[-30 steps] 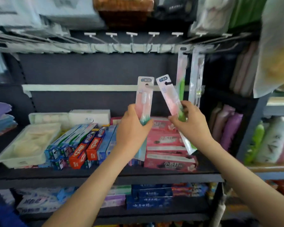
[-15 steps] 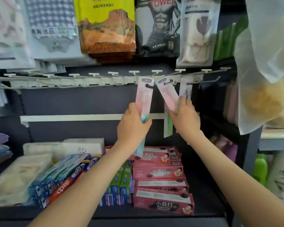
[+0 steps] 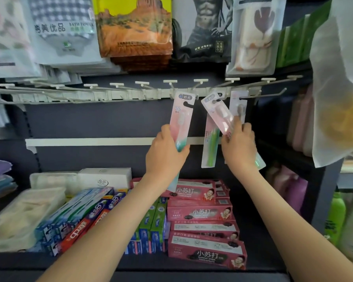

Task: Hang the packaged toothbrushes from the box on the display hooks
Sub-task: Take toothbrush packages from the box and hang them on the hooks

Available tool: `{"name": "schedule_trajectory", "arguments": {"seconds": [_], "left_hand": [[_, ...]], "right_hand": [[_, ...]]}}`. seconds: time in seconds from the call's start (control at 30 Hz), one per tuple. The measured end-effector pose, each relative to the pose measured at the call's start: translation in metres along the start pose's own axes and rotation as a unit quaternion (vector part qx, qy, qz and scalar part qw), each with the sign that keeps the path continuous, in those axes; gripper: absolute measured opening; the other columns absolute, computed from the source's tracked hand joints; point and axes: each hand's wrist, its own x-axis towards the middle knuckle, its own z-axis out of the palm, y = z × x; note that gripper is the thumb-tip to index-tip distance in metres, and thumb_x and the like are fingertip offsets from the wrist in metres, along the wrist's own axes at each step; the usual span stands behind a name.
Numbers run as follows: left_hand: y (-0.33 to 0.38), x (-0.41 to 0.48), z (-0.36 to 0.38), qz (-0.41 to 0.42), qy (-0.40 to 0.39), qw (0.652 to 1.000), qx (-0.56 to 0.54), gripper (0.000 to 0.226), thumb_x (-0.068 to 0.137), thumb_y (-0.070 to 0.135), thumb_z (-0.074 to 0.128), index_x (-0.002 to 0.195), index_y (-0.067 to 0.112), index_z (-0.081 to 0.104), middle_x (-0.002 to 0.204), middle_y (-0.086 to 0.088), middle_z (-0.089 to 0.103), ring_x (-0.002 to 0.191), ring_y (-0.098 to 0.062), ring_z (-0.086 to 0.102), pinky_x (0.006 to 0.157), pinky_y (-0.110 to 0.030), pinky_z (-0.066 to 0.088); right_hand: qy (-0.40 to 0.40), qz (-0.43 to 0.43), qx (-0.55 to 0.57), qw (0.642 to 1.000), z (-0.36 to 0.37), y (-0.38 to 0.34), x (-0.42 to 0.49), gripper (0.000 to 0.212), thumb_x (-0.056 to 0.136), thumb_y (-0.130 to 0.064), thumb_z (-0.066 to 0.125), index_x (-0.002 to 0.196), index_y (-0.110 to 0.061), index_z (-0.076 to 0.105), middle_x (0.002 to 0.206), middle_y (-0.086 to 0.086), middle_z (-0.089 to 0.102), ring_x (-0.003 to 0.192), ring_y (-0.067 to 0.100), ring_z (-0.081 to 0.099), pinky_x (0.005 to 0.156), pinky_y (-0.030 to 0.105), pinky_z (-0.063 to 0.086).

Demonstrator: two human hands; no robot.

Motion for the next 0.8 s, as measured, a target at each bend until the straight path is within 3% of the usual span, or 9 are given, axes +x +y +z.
{"name": "schedule_trajectory", "arguments": {"seconds": [0.27,0.4,0.5,0.57,0.67,0.8], "left_hand": [[0.005,-0.009,0.004,-0.014,0.001,1.000,0.011,0.054,0.089,0.039,0.063,0.127,0.011,0.036,0.121,-0.006,0.054,0.106,-0.026,0.054,0.068,-0.031,0.037],[0.008,-0.016,0.009,-0.010,-0.009,1.000,0.018,0.054,0.090,0.040,0.062,0.128,0.011,0.036,0.121,-0.008,0.054,0.106,-0.027,0.054,0.067,-0.031,0.036],[0.012,-0.020,0.010,-0.005,-0.019,1.000,0.023,0.056,0.090,0.040,0.062,0.129,0.010,0.035,0.122,-0.009,0.054,0.108,-0.028,0.053,0.067,-0.031,0.035],[0.016,-0.023,0.011,0.002,-0.031,0.999,0.019,0.057,0.090,0.038,0.063,0.130,0.010,0.035,0.123,-0.010,0.053,0.111,-0.029,0.053,0.068,-0.032,0.036],[0.027,-0.025,0.011,0.006,-0.050,0.999,-0.011,0.057,0.091,0.032,0.060,0.133,0.007,0.032,0.126,-0.014,0.052,0.115,-0.033,0.052,0.073,-0.037,0.039],[0.036,-0.027,0.012,0.019,-0.108,0.990,-0.092,0.072,0.083,0.029,0.069,0.138,0.010,0.027,0.127,-0.012,0.050,0.113,-0.031,0.052,0.077,-0.039,0.046]], "right_hand": [[-0.093,0.035,0.035,0.994,0.005,-0.026,0.011,0.058,0.094,-0.037,0.057,0.131,0.000,0.032,0.131,0.018,0.046,0.110,0.038,0.055,0.076,0.041,0.044],[-0.123,0.061,0.079,0.987,0.004,-0.033,0.001,0.071,0.092,-0.041,0.058,0.141,-0.001,0.025,0.140,0.016,0.040,0.120,0.036,0.048,0.085,0.041,0.043],[-0.102,0.022,0.219,0.970,-0.008,-0.033,-0.014,0.058,0.098,-0.039,0.048,0.142,-0.006,0.031,0.135,0.013,0.047,0.120,0.028,0.050,0.091,0.037,0.042],[-0.116,-0.012,0.365,0.924,-0.019,-0.036,-0.030,0.041,0.101,-0.037,0.042,0.135,-0.015,0.042,0.115,0.006,0.059,0.103,0.019,0.058,0.086,0.034,0.045],[-0.178,-0.053,0.411,0.893,-0.027,-0.040,-0.046,0.026,0.101,-0.023,0.044,0.127,-0.024,0.043,0.089,0.004,0.062,0.075,0.013,0.057,0.069,0.032,0.046],[-0.163,0.003,0.443,0.882,-0.033,-0.039,-0.042,0.031,0.097,-0.004,0.042,0.122,-0.023,0.042,0.112,0.003,0.065,0.101,0.016,0.064,0.091,0.038,0.052]]}}
